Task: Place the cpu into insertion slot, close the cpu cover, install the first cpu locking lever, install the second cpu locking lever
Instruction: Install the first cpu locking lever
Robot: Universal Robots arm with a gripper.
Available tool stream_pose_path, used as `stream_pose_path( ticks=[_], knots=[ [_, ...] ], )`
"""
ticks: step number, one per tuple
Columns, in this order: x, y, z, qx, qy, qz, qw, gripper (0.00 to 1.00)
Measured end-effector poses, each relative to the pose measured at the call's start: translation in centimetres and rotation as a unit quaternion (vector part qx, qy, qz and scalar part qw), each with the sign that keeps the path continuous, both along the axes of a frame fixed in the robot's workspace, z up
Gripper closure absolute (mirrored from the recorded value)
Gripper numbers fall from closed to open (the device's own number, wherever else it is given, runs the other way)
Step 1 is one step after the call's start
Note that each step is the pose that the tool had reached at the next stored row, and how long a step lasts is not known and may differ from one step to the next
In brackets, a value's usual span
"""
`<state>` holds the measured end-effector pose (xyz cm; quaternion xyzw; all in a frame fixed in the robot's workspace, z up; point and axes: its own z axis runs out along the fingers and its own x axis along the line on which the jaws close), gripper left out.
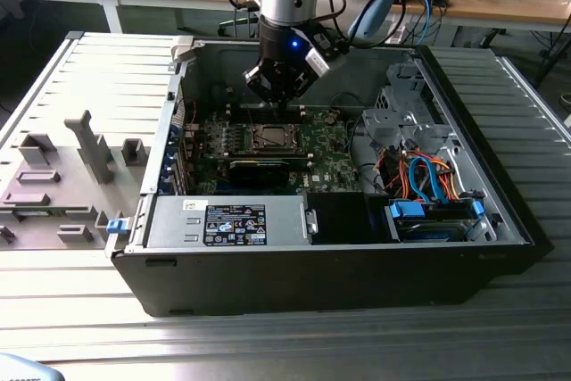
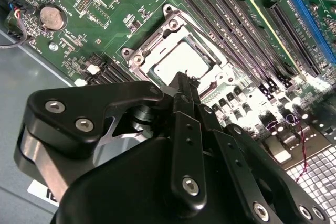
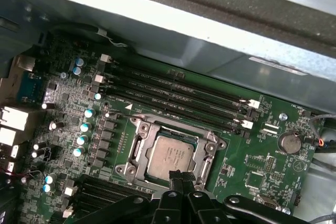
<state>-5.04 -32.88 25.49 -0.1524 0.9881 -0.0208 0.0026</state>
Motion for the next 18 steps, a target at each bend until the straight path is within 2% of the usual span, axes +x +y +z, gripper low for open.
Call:
stream_pose_path(
  ticks=[18],
  knots=[
    [0.00, 0.00, 0.00, 0.0000, 0.0000, 0.011, 0.99993, 0.89]
  ],
)
